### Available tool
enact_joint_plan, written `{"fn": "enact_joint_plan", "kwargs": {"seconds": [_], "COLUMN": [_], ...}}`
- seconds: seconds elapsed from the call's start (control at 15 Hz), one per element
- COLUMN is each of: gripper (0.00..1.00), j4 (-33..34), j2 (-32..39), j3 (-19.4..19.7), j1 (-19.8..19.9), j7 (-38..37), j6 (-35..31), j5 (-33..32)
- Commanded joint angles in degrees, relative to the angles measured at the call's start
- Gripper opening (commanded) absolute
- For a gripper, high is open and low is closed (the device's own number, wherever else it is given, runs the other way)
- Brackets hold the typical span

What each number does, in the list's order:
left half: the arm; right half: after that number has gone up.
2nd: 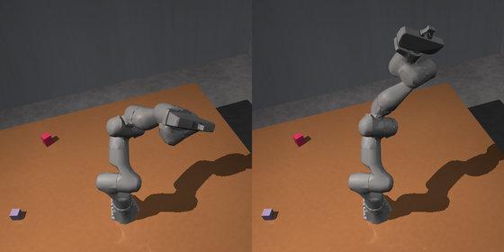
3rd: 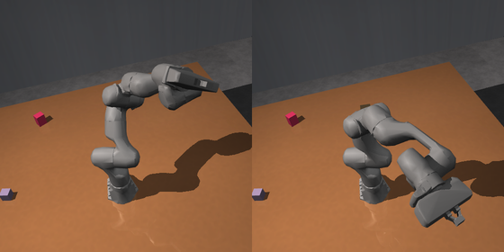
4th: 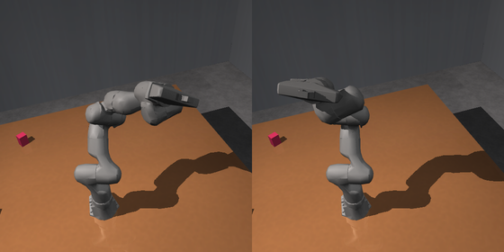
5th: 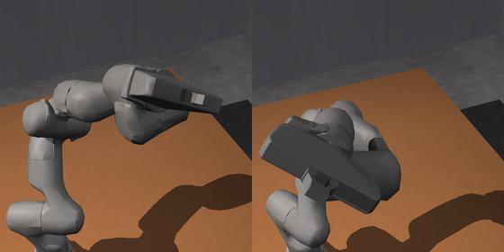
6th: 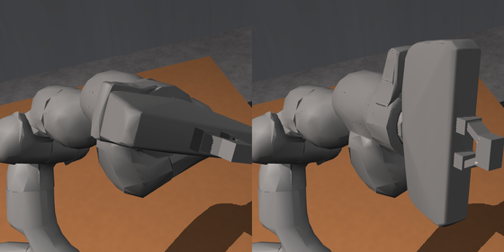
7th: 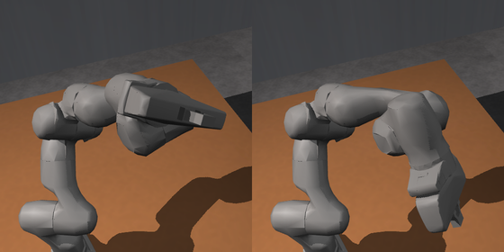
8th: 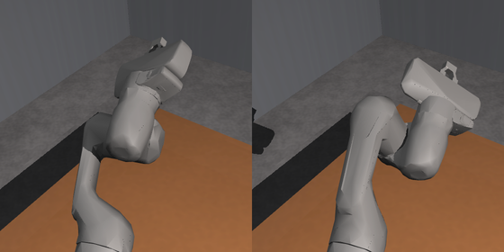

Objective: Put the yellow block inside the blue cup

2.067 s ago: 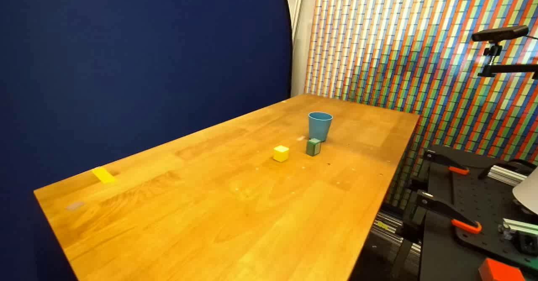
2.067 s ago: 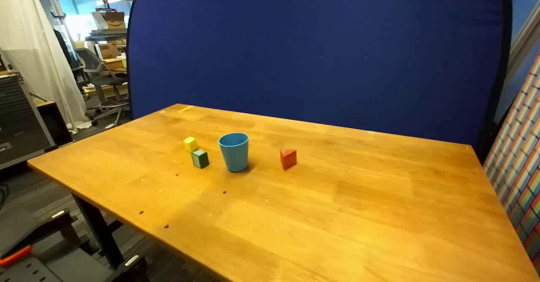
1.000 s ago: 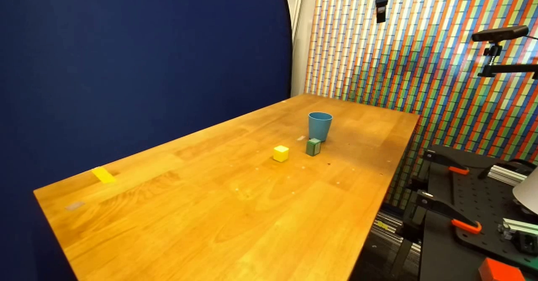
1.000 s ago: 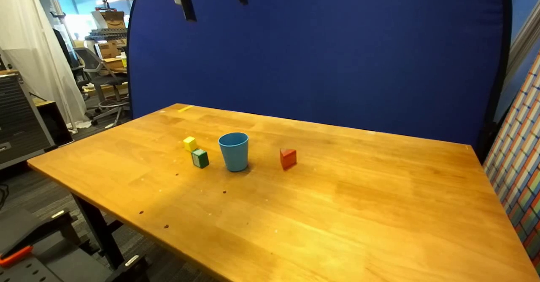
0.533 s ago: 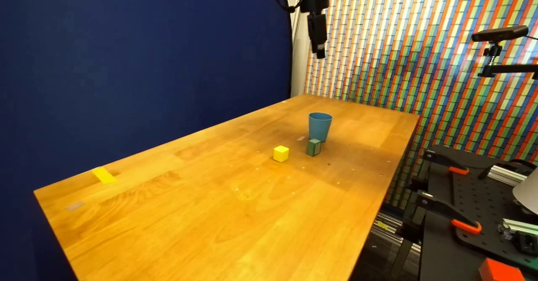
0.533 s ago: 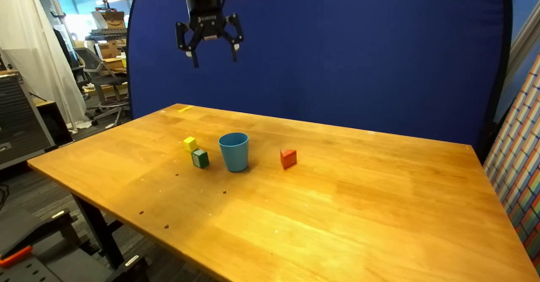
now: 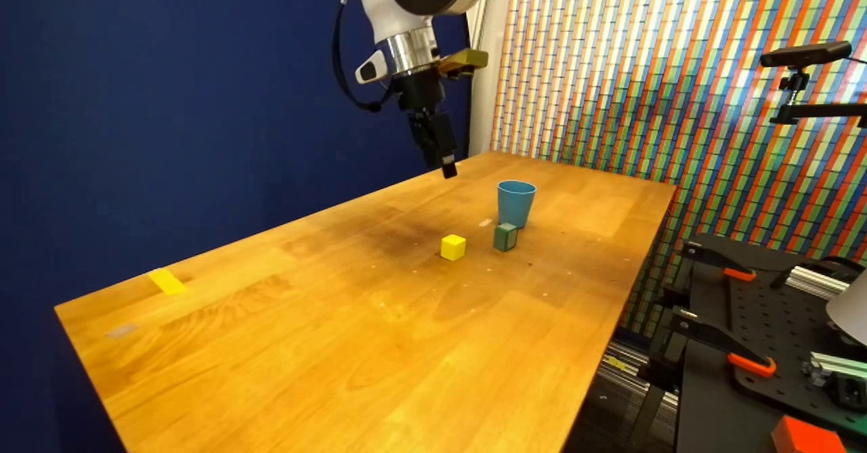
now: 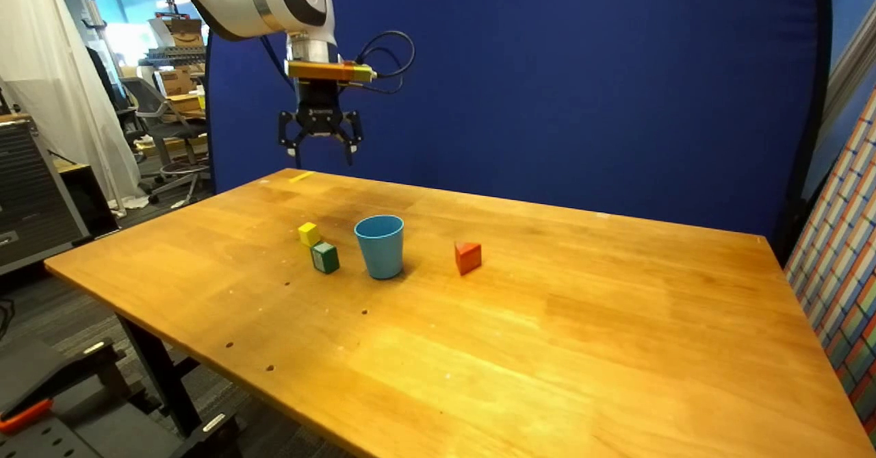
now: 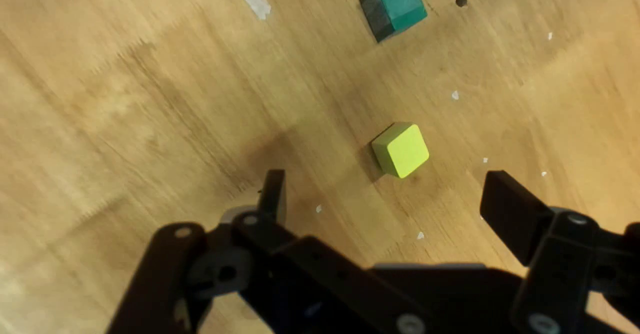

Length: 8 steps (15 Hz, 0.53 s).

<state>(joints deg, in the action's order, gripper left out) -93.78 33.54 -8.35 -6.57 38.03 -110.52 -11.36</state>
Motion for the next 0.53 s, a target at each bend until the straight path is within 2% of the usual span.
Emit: {"fn": "enact_joint_plan", "kwargs": {"seconds": [0.0,0.47], "gripper": [1.0,1.0], "j4": [8.11,6.76], "j2": [7.3,9.54], "j3": [0.47,-0.14], "j1": [-2.11,-2.03], "j7": [0.46,1.39], "j6": [3.59,2.72], "j5": [-4.2,-7.19]}}
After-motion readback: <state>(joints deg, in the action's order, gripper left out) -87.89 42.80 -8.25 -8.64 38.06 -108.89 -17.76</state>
